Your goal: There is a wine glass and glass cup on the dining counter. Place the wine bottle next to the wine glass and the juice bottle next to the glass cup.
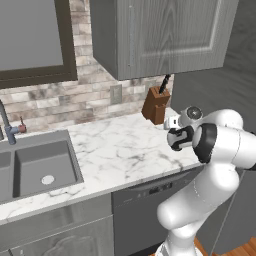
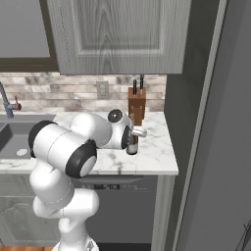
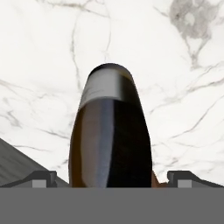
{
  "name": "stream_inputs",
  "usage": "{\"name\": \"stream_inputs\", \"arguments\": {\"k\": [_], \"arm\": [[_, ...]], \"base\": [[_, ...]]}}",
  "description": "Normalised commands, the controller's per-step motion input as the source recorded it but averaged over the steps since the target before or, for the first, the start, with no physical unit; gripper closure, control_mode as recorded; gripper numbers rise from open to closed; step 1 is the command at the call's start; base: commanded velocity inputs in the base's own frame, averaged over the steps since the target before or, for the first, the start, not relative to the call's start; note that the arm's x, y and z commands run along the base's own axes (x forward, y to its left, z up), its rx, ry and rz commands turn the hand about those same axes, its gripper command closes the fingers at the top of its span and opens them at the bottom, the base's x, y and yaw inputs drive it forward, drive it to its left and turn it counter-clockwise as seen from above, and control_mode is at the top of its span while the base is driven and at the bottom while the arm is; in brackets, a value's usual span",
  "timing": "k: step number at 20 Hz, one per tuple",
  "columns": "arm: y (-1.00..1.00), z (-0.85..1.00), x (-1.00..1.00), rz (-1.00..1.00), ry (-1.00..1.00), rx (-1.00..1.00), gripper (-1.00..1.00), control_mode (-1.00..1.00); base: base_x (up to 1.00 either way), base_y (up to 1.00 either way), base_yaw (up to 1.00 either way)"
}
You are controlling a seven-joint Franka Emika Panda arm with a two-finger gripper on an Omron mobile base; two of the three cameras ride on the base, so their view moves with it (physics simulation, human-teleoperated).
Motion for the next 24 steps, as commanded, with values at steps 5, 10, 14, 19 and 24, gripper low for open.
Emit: {"name": "stream_inputs", "arguments": {"k": [5, 10, 14, 19, 24], "arm": [[-0.08, -0.05, 0.04, 0.01, 0.0, 0.0, -1.0, -1.0], [-0.06, -0.03, 0.03, 0.01, 0.0, 0.0, -1.0, -1.0], [-0.01, -0.04, 0.07, 0.01, 0.0, 0.0, -1.0, -1.0], [-0.01, -0.06, 0.02, 0.01, 0.0, 0.0, -1.0, -1.0], [0.0, 0.0, 0.0, 0.0, 0.0, 0.0, 1.0, -1.0]], "base": [[0.0, 0.0, 0.0], [0.0, 0.0, 0.0], [0.0, 0.0, 0.0], [0.0, 0.0, 0.0], [0.0, 0.0, 0.0]]}}
